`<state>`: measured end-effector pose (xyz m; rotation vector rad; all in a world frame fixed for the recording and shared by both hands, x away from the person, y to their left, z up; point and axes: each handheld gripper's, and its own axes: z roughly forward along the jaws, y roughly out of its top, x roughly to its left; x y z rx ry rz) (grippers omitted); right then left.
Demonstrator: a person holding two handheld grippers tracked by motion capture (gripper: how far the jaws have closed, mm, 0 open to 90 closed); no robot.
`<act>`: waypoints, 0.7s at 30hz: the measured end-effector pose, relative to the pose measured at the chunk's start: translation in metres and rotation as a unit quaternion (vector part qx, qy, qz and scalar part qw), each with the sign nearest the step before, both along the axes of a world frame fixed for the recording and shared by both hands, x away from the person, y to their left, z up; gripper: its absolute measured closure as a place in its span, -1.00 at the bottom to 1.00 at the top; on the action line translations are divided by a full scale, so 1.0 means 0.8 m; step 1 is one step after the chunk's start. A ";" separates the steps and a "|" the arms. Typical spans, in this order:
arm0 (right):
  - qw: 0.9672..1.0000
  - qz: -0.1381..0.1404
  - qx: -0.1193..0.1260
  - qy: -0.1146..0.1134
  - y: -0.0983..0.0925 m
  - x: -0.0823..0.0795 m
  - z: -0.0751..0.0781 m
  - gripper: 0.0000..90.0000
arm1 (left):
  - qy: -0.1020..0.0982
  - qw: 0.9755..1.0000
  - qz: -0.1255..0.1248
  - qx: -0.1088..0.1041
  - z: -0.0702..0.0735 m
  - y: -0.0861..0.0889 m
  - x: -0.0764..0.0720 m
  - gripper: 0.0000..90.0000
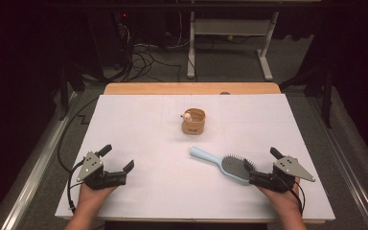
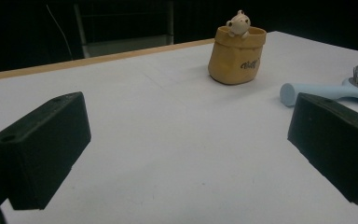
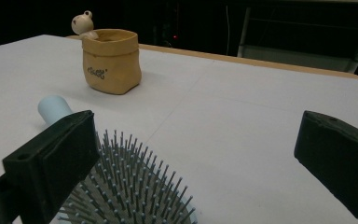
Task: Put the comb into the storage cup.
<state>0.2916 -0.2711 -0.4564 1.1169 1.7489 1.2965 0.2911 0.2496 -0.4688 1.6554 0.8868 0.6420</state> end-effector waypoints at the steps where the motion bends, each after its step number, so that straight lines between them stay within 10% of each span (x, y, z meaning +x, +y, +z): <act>1: 1.000 0.000 -0.001 0.000 0.000 0.000 0.000 -1.00 | 0.001 1.000 0.000 0.001 0.000 0.000 0.000 -1.00; 21: 1.000 0.003 -0.004 -0.003 0.000 -0.001 0.003 -1.00 | 0.015 1.000 -0.006 0.001 -0.001 -0.001 0.003 -1.00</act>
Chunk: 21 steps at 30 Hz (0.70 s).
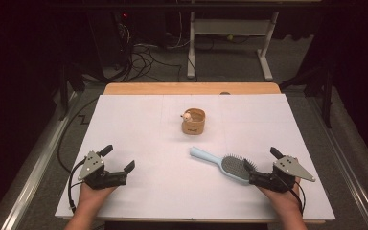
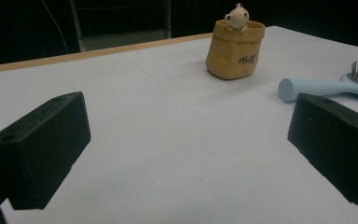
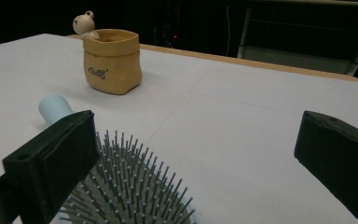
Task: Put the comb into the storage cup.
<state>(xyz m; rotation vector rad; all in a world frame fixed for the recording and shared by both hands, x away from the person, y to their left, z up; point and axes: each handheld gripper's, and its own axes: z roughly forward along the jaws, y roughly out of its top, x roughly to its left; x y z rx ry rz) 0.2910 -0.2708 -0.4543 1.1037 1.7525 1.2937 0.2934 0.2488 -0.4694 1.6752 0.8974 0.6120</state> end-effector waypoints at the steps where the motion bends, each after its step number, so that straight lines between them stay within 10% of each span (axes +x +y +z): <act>1: 1.000 0.000 0.000 0.000 0.000 0.000 0.000 -1.00 | 0.002 1.000 -0.001 0.000 0.000 0.000 0.000 -1.00; 21: 1.000 0.004 -0.013 0.019 0.004 -0.005 0.008 -1.00 | 0.000 1.000 -0.009 0.004 0.000 -0.003 0.001 -1.00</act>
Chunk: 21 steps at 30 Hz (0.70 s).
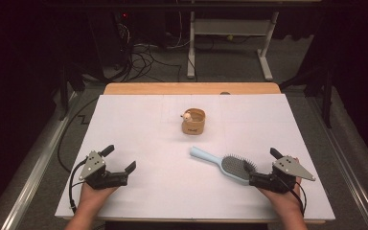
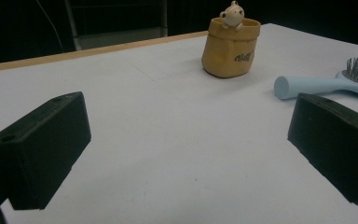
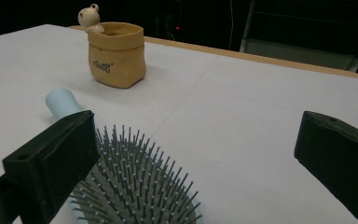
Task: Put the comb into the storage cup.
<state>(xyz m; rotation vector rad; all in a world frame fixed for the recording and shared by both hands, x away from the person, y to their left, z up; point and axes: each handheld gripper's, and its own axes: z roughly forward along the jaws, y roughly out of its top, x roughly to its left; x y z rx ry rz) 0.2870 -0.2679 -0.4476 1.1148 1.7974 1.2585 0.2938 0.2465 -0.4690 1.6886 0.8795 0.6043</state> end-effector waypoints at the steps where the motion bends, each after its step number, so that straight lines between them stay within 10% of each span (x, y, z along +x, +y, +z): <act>1: 1.000 0.000 0.000 0.002 0.000 0.000 0.000 -1.00 | 0.001 1.000 -0.001 -0.001 0.000 0.000 0.000 -1.00; 21: 0.999 0.013 -0.012 0.051 0.009 0.002 -0.010 -1.00 | 0.020 1.000 -0.002 -0.004 0.000 0.000 0.006 -1.00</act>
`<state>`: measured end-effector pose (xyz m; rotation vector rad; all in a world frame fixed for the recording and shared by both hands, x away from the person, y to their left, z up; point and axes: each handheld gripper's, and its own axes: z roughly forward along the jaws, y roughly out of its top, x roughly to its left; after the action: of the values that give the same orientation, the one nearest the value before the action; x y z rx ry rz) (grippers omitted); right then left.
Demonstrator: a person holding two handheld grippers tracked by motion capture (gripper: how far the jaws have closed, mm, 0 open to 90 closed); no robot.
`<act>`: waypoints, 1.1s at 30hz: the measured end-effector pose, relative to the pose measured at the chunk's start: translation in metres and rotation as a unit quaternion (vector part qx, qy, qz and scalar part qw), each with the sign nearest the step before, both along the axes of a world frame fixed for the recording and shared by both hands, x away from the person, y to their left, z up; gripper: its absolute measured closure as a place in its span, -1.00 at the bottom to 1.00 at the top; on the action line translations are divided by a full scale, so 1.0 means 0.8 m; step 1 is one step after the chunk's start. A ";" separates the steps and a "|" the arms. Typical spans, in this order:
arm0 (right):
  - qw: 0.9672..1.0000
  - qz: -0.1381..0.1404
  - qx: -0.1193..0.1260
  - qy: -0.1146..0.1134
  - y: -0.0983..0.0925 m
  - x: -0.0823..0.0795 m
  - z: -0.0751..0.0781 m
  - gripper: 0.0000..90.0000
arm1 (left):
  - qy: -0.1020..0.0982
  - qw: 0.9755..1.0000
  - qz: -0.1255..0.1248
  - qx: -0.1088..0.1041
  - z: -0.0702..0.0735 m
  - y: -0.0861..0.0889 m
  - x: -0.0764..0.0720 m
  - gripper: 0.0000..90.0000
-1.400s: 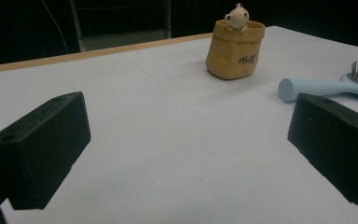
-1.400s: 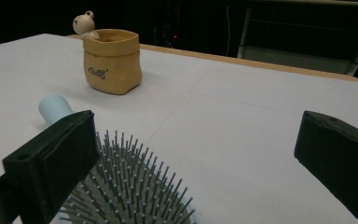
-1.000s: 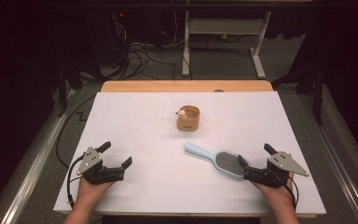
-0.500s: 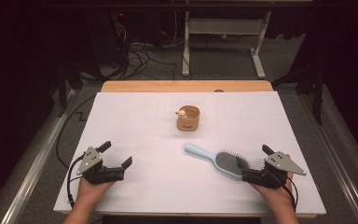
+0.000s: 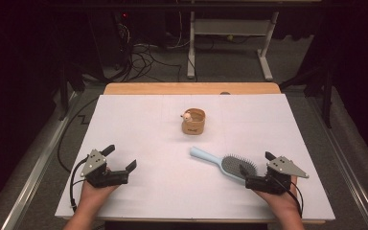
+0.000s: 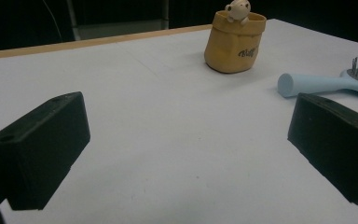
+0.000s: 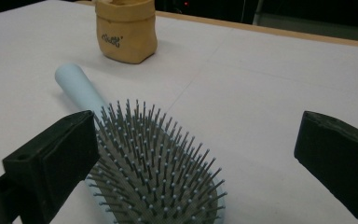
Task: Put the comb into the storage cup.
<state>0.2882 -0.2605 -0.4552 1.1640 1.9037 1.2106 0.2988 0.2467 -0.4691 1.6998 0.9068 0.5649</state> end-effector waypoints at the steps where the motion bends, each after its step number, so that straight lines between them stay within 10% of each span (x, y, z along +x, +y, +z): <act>1: 1.000 -0.001 -0.003 0.004 0.000 0.000 0.000 -1.00 | 0.000 1.000 0.000 0.003 0.001 0.000 0.000 -1.00; 33: 0.993 0.047 -0.059 0.094 0.011 0.006 -0.013 -1.00 | -0.018 1.000 -0.007 0.010 0.003 -0.005 -0.003 -1.00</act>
<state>0.2932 -0.2516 -0.4656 1.1724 2.1596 1.0524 0.2961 0.2428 -0.4664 1.7083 0.8652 0.5954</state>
